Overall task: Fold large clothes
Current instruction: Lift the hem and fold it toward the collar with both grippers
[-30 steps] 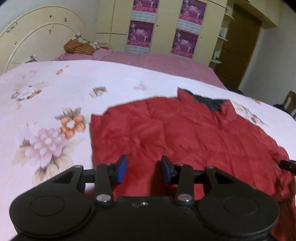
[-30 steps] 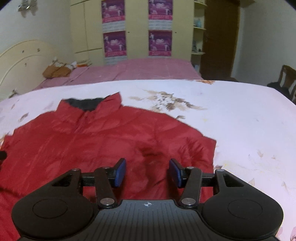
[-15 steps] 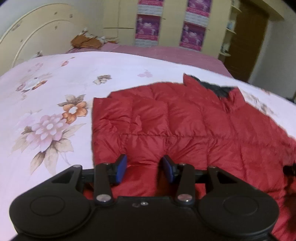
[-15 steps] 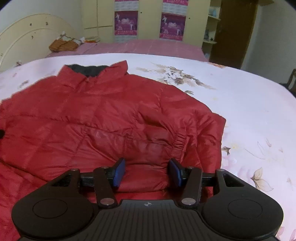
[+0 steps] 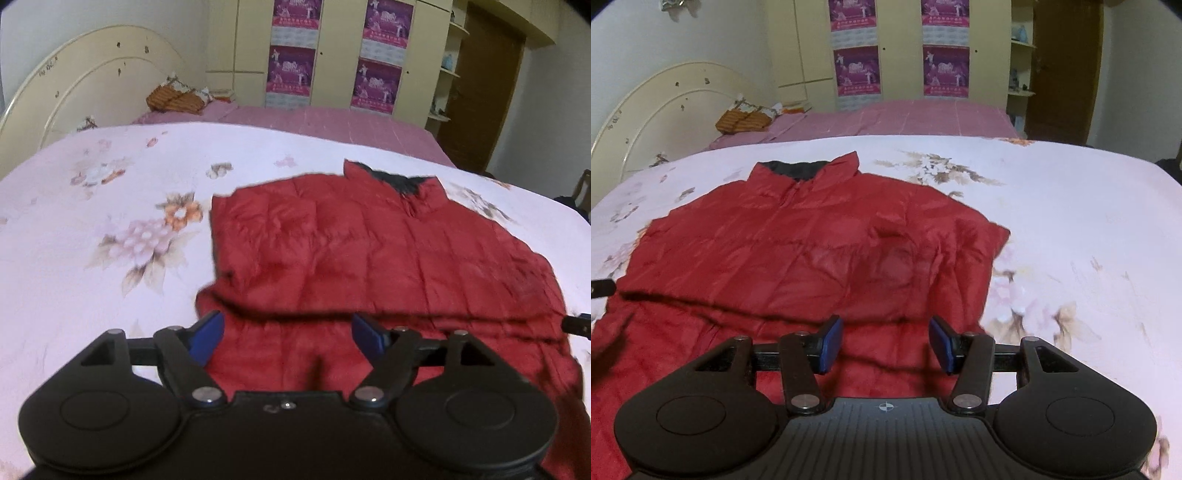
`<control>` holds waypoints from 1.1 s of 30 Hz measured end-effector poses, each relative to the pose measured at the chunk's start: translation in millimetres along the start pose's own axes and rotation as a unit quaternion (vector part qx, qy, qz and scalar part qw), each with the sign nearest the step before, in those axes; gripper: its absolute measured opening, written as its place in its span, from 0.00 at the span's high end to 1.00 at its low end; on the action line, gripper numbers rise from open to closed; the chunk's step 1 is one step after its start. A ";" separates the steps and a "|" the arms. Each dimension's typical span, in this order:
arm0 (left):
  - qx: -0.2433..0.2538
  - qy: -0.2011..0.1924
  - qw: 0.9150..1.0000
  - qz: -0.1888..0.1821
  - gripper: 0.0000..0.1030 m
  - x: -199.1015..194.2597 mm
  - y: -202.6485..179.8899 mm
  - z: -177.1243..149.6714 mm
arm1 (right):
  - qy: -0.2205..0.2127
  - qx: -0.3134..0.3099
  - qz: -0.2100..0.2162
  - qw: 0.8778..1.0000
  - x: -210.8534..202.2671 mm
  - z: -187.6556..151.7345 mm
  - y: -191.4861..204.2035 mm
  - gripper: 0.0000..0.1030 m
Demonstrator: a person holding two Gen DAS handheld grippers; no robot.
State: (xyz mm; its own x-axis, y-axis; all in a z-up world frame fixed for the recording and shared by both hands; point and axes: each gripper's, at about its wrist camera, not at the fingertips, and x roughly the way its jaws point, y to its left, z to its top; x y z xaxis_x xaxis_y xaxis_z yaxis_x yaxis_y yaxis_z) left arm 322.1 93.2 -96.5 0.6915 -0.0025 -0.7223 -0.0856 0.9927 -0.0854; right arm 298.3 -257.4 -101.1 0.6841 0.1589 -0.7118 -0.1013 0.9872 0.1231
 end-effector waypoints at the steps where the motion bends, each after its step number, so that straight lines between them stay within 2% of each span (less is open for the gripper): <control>1: -0.001 0.005 1.000 -0.002 0.26 -4.2 0.5 -3.9 | 0.000 0.004 0.000 1.000 -5.0 -3.9 0.3 0.49; 4: 0.008 0.014 1.000 -0.012 0.25 -17.7 -0.1 -17.1 | -0.009 0.016 -0.006 1.000 -22.3 -17.4 4.3 0.14; 8: 0.025 0.018 0.999 -0.026 0.24 -33.0 1.0 -34.0 | -0.022 0.015 -0.021 0.999 -47.9 -35.5 14.6 0.14; 13: 0.037 0.027 0.998 -0.048 0.19 -51.0 13.7 -55.8 | -0.013 0.024 -0.039 0.999 -75.1 -61.5 27.0 0.14; 18: 0.040 0.046 0.996 -0.065 0.19 -67.5 31.7 -83.1 | 0.004 0.021 -0.054 0.998 -95.3 -91.2 40.1 0.14; 27: 0.021 0.060 0.997 -0.050 0.21 -93.9 74.6 -120.3 | 0.034 0.039 -0.096 0.994 -121.4 -143.4 31.5 0.14; 33: 0.002 0.079 0.996 -0.048 0.27 -99.0 95.9 -137.8 | 0.053 0.063 -0.115 0.990 -130.1 -168.6 16.2 0.14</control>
State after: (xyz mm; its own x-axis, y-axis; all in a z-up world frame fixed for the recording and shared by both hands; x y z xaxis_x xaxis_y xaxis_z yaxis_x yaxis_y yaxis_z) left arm 146.6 172.0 -127.8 0.5746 -0.1167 -0.8101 -0.0215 0.9873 -0.1574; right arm 85.9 -260.1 -123.1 0.5981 -0.0619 -0.7990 0.1431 0.9892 0.0305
